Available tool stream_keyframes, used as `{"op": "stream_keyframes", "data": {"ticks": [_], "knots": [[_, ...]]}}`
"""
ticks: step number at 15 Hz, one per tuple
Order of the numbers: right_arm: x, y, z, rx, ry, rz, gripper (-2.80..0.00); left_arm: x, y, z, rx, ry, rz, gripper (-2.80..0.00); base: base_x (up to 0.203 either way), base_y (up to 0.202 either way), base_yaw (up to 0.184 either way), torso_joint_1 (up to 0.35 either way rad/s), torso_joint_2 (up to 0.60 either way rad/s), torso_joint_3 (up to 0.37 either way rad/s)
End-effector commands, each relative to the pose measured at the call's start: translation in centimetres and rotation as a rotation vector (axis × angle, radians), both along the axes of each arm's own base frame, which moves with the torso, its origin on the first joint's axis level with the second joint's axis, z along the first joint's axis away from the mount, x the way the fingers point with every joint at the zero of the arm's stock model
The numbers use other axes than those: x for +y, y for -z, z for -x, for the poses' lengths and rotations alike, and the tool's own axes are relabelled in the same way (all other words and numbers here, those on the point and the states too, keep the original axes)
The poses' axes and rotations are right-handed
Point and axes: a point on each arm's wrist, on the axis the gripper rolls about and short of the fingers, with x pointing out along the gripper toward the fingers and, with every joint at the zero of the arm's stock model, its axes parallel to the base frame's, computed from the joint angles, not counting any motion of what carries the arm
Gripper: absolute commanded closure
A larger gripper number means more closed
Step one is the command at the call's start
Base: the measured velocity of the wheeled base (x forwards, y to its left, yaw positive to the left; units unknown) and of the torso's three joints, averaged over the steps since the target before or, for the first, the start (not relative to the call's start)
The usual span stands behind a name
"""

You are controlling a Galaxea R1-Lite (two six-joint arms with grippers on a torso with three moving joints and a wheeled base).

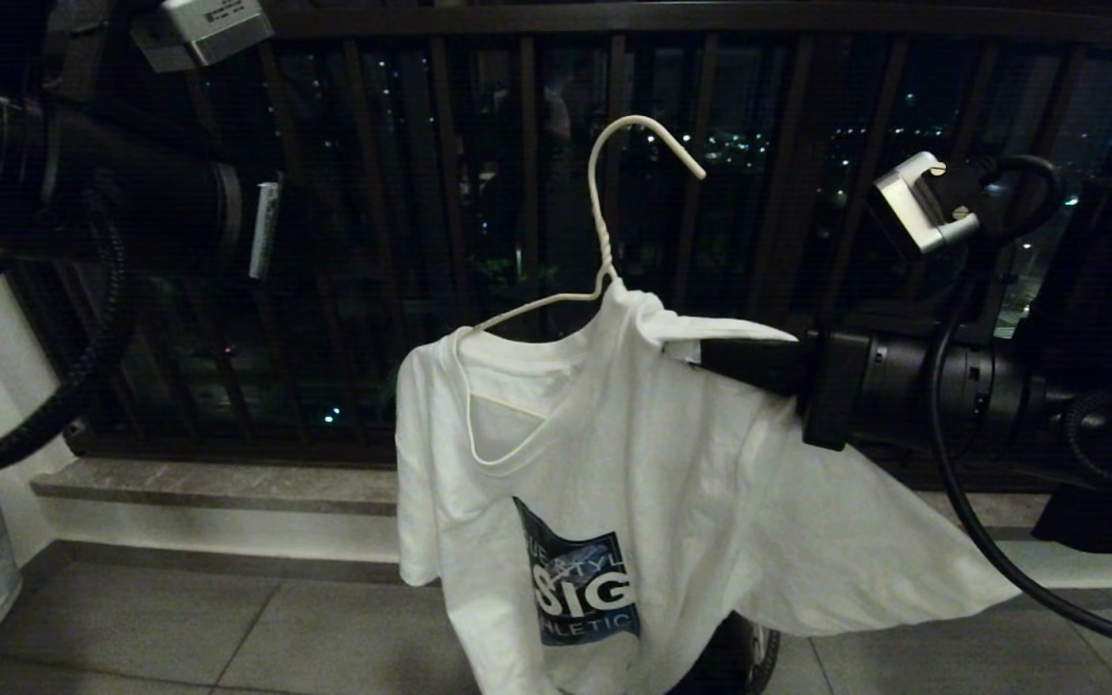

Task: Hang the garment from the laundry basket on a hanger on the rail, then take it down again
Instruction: Hang the clothes on the clothes rack

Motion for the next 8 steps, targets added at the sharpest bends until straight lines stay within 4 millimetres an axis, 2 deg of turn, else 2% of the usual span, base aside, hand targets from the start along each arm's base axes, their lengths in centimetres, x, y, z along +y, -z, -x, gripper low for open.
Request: {"op": "stream_keyframes", "data": {"ticks": [1,4,8], "knots": [[0.0,0.0,0.0,0.000,-0.003,-0.002,0.00,2.8,0.9,-2.4,0.027,0.119,-0.005,0.00,0.000,0.000,0.000,0.000,0.00,0.000],[0.0,0.0,0.0,0.001,-0.003,-0.002,0.00,4.9,3.9,-6.9,0.048,0.268,-0.078,0.00,0.000,0.000,0.000,0.000,0.00,0.000],[0.0,0.0,-0.1,0.001,-0.002,-0.002,0.00,6.9,6.1,-9.9,-0.042,0.527,-0.121,0.00,0.000,0.000,0.000,0.000,0.00,0.000]]}}
